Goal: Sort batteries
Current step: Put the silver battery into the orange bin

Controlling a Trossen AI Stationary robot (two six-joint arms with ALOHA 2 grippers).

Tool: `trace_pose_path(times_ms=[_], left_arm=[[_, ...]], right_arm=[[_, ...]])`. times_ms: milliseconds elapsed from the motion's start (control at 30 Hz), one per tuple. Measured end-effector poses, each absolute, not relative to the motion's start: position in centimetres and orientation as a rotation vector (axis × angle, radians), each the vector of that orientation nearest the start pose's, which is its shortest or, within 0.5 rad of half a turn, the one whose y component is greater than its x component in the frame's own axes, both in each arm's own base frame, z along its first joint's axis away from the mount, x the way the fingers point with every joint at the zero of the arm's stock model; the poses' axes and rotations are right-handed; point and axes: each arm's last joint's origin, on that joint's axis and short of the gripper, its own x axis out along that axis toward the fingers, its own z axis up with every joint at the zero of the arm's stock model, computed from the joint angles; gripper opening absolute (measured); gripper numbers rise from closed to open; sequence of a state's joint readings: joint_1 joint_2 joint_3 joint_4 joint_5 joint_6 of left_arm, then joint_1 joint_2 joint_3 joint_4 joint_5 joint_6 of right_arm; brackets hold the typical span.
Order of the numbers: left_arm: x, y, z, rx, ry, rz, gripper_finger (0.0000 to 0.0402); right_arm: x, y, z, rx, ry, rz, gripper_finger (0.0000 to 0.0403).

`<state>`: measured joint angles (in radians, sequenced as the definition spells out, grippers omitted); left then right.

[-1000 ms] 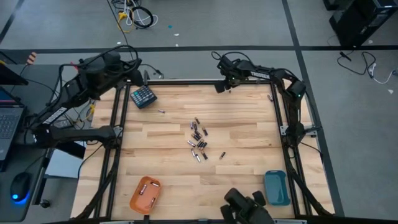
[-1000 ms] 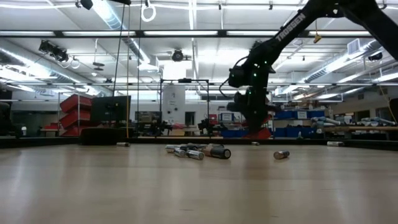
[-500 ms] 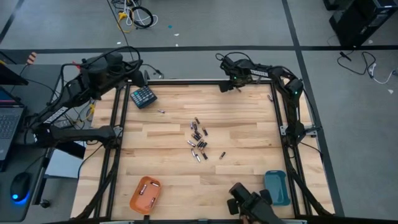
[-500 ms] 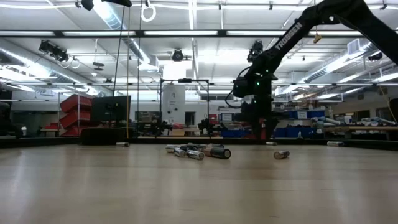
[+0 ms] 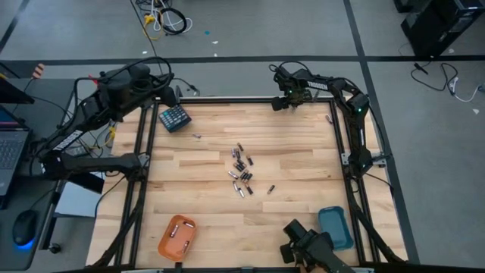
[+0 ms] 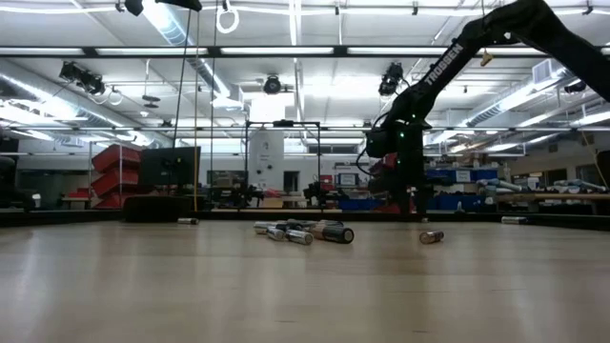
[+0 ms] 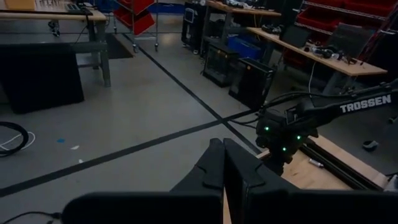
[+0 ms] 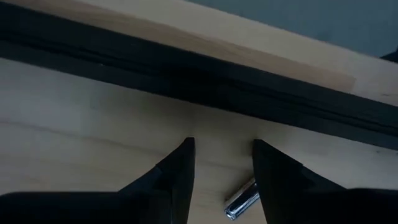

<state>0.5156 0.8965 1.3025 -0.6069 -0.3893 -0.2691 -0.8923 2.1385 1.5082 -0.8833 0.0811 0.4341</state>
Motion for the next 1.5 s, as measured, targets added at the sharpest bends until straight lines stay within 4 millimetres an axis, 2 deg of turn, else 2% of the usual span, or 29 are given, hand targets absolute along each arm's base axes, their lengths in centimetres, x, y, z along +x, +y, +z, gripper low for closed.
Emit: trace_pose_path(times_ms=[167,267,333,533,667,833,1000,1133,1233,1367,1500], left_arm=[[12.4,8.3,44.3,-0.263,0.086,0.925,0.0000],[12.4,8.3,44.3,-0.261,0.088,0.925,0.0000],[12.4,8.3,44.2,-0.261,0.093,0.925,0.0000],[12.4,8.3,44.1,-0.261,0.101,0.926,0.0000],[12.4,8.3,44.0,-0.261,0.115,0.927,0.0000],[12.3,8.3,43.8,-0.259,0.141,0.929,0.0000],[12.3,8.3,43.8,-0.229,0.157,0.926,0.0000],[12.3,8.2,43.7,-0.218,0.177,0.926,0.0000],[12.3,8.2,43.6,-0.218,0.182,0.927,0.0000],[12.3,8.2,43.6,-0.218,0.183,0.926,0.0000],[12.3,8.2,43.6,-0.218,0.183,0.926,0.0000]], right_arm=[[25.3,-30.1,15.1,0.899,1.271,-1.124,0.0150],[25.7,-29.4,17.6,0.851,1.206,-1.156,0.0149],[25.3,-28.8,18.6,0.828,1.228,-1.224,0.0147],[24.2,-27.9,18.7,0.838,1.332,-1.344,0.0146],[23.4,-26.6,17.6,0.855,1.472,-1.381,0.0146],[23.0,-24.5,17.1,0.763,1.646,-1.390,0.0146],[22.9,-22.9,18.0,0.684,1.763,-1.386,0.0146],[22.8,-22.0,19.2,0.666,1.774,-1.375,0.0146],[22.2,-21.1,19.4,0.660,1.768,-1.371,0.0146],[20.2,-19.3,18.8,0.691,1.750,-1.416,0.0146],[18.3,-17.3,17.9,0.803,1.692,-1.404,0.0146]])
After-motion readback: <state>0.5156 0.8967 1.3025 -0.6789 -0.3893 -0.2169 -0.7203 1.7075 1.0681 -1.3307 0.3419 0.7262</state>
